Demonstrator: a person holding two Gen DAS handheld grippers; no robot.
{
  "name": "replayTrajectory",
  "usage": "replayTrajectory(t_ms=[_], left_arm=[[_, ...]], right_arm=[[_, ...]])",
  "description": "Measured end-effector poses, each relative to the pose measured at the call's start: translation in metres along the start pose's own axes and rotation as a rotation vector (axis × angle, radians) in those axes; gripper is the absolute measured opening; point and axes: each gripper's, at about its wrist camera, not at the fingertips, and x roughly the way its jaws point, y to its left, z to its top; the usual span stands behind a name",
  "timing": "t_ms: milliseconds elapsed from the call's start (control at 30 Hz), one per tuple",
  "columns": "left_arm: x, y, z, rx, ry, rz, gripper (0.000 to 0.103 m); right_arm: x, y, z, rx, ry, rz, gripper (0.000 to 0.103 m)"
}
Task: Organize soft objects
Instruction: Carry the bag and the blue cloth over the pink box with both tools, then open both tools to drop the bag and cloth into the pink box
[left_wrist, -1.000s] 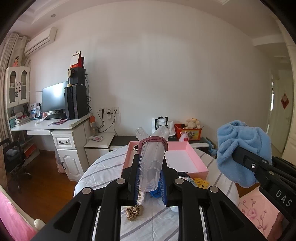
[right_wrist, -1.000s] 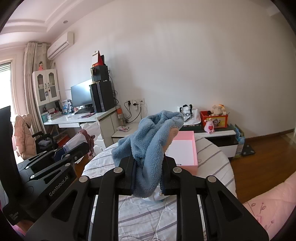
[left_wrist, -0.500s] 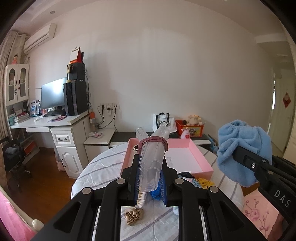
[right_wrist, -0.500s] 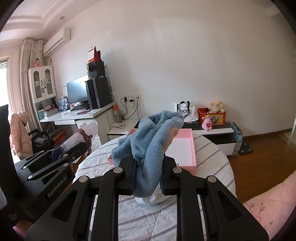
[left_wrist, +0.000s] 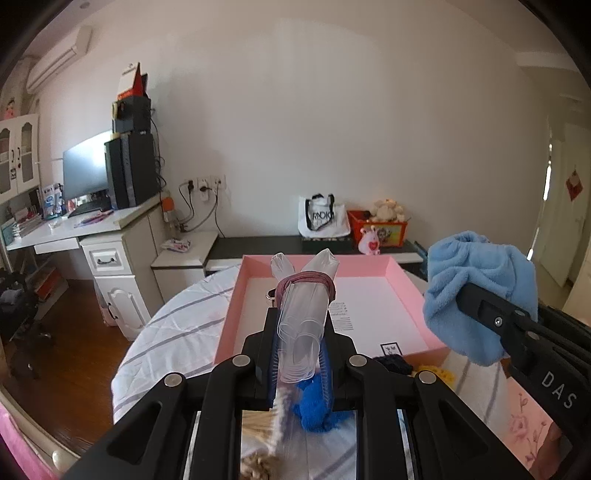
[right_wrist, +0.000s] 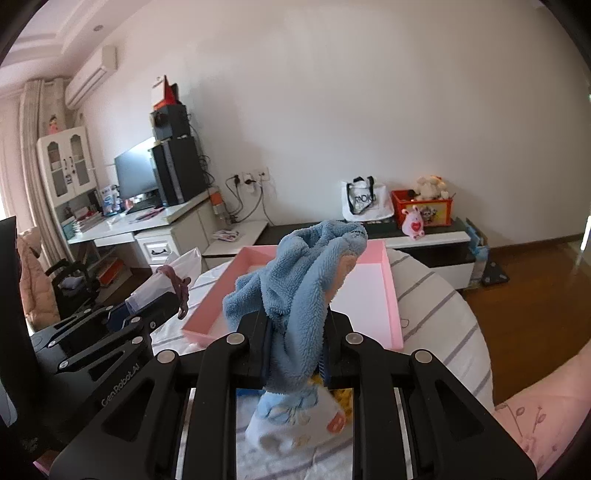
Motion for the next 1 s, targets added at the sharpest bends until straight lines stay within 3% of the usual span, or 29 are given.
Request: replayTrajectory(t_ms=[567,733,900,933,1000], left_arm=[[0.182,-0.003,0.105,0.021,0.199,0.007,0.015],[0.224,0.000,0.126,0.019,0.237,-0.011,0.017],[0.259,0.007,0.142,0.019,0.254,0.023,0.026],[0.258,0.007,0.139,0.018,0.253,0.028,0.034],[0.261,0.006,0.139,0.012,0.237,0.033,0.061]], right_arm=[[0.119,-0.019,0.015,0.025,0.186,-0.025,0.019],[0.137,-0.022,0.014,0.019,0.219,-0.034,0.021],[0.145,-0.022,0.013,0.015,0.233,-0.036,0.034],[0.145,-0.022,0.013,0.012,0.231,-0.040,0.037],[0.145,-0.022,0.013,0.007,0.231,-0.048,0.044]])
